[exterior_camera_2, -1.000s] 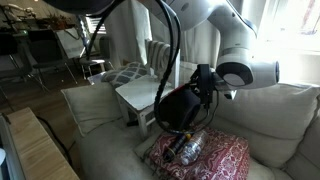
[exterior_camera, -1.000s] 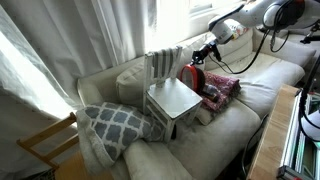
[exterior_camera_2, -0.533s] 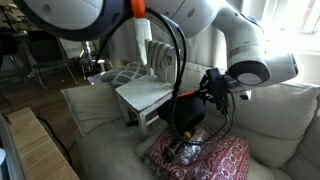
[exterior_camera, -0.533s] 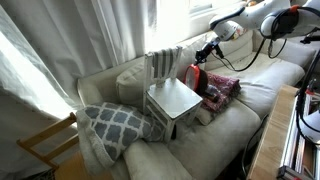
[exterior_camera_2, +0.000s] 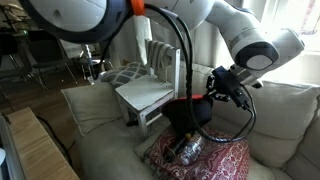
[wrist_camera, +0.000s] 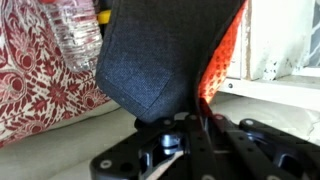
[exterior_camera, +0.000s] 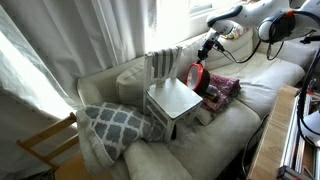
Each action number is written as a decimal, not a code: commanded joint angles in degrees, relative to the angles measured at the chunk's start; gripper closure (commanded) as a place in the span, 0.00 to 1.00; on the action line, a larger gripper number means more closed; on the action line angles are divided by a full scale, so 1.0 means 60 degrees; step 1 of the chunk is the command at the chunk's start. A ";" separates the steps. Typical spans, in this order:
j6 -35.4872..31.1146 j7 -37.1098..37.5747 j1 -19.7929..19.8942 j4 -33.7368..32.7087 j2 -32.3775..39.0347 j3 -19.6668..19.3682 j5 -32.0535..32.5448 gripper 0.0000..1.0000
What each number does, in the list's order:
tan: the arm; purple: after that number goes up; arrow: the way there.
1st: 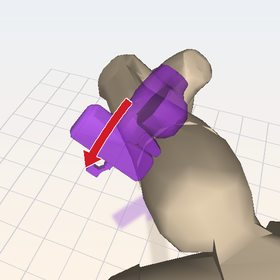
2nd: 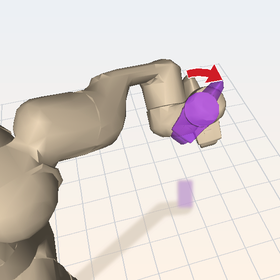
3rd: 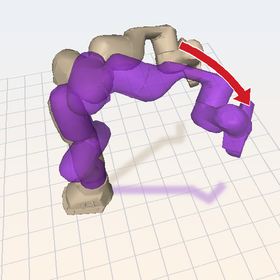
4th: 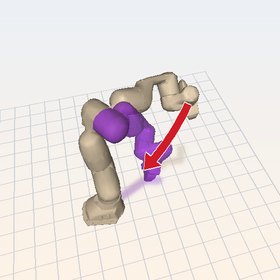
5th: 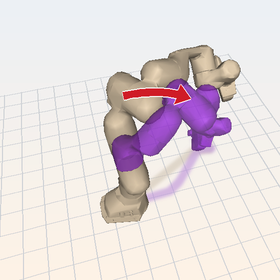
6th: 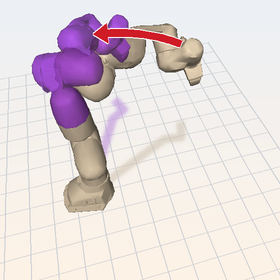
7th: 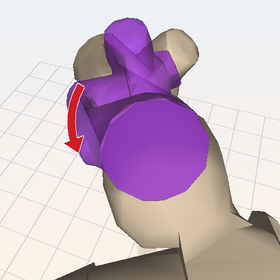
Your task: Put the black hat on the seat of the chair, put the red hat on the black hat and then put the hats on the couch
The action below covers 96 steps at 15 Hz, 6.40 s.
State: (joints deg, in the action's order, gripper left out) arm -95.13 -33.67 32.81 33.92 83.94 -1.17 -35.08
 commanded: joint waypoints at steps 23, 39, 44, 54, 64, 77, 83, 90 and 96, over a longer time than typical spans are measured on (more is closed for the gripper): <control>0.3694 0.0745 0.0760 0.0067 -0.0023 0.2597 -0.0940 0.99; 0.3022 -0.0837 0.0803 0.1587 0.0360 0.1618 -0.3332 0.99; 0.1480 -0.2336 0.0730 0.1814 0.0359 0.1257 -0.3250 0.99; -0.0832 -0.3758 0.0578 0.0573 0.0536 0.0626 -0.1774 0.99; -0.3599 -0.3733 0.0232 0.0522 0.0359 0.0650 0.1466 0.54; -0.4526 -0.2400 -0.0453 -0.0061 -0.0574 0.0034 0.3456 0.00; -0.3324 -0.1427 -0.0416 0.0287 -0.1938 0.0041 0.3251 0.00; -0.0613 0.0857 -0.0180 0.0901 -0.3437 -0.0227 0.3144 0.00; 0.1028 0.1577 -0.0035 0.2495 -0.4764 0.0073 0.2485 0.00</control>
State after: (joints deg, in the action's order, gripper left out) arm -90.13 -25.84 31.96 39.53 61.32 -1.77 -17.62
